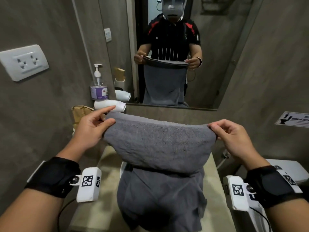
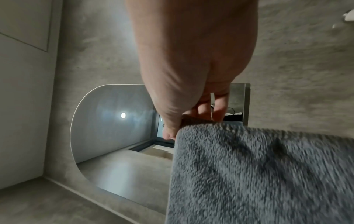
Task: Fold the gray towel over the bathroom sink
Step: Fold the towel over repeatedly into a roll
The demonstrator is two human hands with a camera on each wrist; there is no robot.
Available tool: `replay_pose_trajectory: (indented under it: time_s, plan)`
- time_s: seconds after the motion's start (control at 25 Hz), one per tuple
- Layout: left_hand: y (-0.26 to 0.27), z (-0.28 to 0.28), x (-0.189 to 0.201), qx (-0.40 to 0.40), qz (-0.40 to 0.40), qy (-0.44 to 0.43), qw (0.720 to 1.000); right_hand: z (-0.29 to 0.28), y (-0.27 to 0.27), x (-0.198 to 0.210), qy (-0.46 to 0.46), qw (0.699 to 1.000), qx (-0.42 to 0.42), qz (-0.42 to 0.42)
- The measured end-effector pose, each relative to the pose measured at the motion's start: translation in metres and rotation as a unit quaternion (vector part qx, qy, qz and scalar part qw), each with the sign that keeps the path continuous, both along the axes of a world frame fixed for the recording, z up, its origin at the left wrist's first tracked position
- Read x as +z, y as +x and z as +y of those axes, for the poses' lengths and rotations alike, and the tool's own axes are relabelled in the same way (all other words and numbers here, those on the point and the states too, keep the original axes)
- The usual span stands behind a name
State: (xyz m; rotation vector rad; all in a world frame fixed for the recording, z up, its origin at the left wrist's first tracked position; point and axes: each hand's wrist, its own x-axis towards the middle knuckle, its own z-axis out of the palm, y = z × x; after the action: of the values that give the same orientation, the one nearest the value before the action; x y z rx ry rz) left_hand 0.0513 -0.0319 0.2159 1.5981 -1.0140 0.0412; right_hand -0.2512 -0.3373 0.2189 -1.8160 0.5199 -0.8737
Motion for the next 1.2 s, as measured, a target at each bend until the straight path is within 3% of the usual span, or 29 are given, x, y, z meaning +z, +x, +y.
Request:
replay_pose_trajectory:
  time_s: [0.16,0.28,0.44,0.52,0.68,0.8,0.92,1.04,1.2]
  plan:
    - [0.000,-0.001,0.017,-0.012,0.006,-0.043,0.999,-0.007,-0.008,0.020,-0.019,0.998,0.049,0.041]
    - [0.002,-0.001,0.026,-0.007,0.017,0.020,1.000,-0.008,-0.010,0.032,-0.038,0.992,0.077,0.089]
    - [0.003,0.005,0.027,-0.037,0.066,0.123,0.990,-0.006,-0.010,0.037,-0.126,0.978,0.049,0.156]
    - [0.003,0.006,0.027,-0.033,0.028,0.178,0.983,-0.003,-0.010,0.035,-0.162,0.970,0.029,0.177]
    - [0.002,0.005,0.027,0.019,-0.146,0.243,0.959,0.003,-0.006,0.025,-0.244,0.946,-0.017,0.215]
    - [0.005,0.009,0.026,0.030,-0.174,0.240,0.955,0.002,-0.008,0.017,-0.264,0.946,-0.018,0.188]
    - [0.003,0.010,0.025,-0.037,-0.060,0.197,0.978,0.002,-0.007,0.013,-0.188,0.971,0.005,0.147]
    - [-0.002,0.001,0.019,-0.041,0.038,0.102,0.993,-0.002,-0.002,0.011,-0.140,0.985,-0.002,0.098]
    - [-0.002,-0.005,0.006,-0.069,0.208,-0.034,0.975,-0.002,0.002,0.012,-0.053,0.998,0.002,0.042]
